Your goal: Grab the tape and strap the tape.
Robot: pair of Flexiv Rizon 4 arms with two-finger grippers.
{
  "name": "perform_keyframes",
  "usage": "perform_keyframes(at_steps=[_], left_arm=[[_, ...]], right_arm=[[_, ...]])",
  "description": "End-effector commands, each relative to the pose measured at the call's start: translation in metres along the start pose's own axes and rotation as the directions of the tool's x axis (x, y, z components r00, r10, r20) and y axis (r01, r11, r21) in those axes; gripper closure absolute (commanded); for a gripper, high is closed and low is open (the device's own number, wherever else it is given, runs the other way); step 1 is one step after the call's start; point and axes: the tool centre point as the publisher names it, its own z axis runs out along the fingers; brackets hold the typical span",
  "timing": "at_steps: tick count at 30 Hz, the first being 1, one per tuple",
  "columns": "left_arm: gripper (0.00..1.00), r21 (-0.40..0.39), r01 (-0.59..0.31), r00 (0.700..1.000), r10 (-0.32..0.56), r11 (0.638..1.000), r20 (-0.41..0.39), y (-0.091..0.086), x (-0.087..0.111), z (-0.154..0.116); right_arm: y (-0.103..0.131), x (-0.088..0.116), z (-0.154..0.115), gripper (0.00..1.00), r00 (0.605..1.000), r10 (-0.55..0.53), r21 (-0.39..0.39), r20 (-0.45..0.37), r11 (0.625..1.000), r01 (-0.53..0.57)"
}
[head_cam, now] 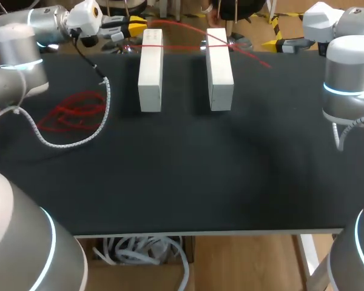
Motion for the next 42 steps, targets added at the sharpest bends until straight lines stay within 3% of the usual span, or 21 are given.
perform_keyframes(at_steps=[1,13,34,35,38,42], left_arm=[[1.0,-0.035,-0.002,0.987,0.008,0.999,0.162,-0.011,0.015,0.006],[1.0,-0.028,0.005,0.979,0.001,1.0,0.206,-0.009,0.021,0.008],[1.0,-0.017,0.002,0.982,0.001,1.0,0.188,-0.008,0.019,0.009],[1.0,-0.017,0.002,0.982,0.001,1.0,0.188,-0.008,0.019,0.009],[1.0,-0.017,0.002,0.982,0.001,1.0,0.188,-0.008,0.019,0.009],[1.0,-0.017,0.002,0.982,0.001,1.0,0.188,-0.008,0.019,0.009]], right_arm=[[0.0,0.0,-0.001,0.0,1.0,0.0,-0.001,0.0,1.0,0.0],[0.0,0.0,-0.001,0.0,1.0,0.0,-0.001,0.0,1.0,0.0],[0.0,0.0,-0.001,0.0,1.0,0.0,-0.001,0.0,1.0,0.0],[0.004,0.001,0.001,0.0,0.995,0.103,0.027,0.006,0.994,-0.103],[0.013,0.006,-0.007,0.0,0.924,0.381,0.118,0.044,0.916,-0.383],[0.026,0.014,-0.032,0.0,0.743,0.664,0.184,0.081,0.723,-0.666]])
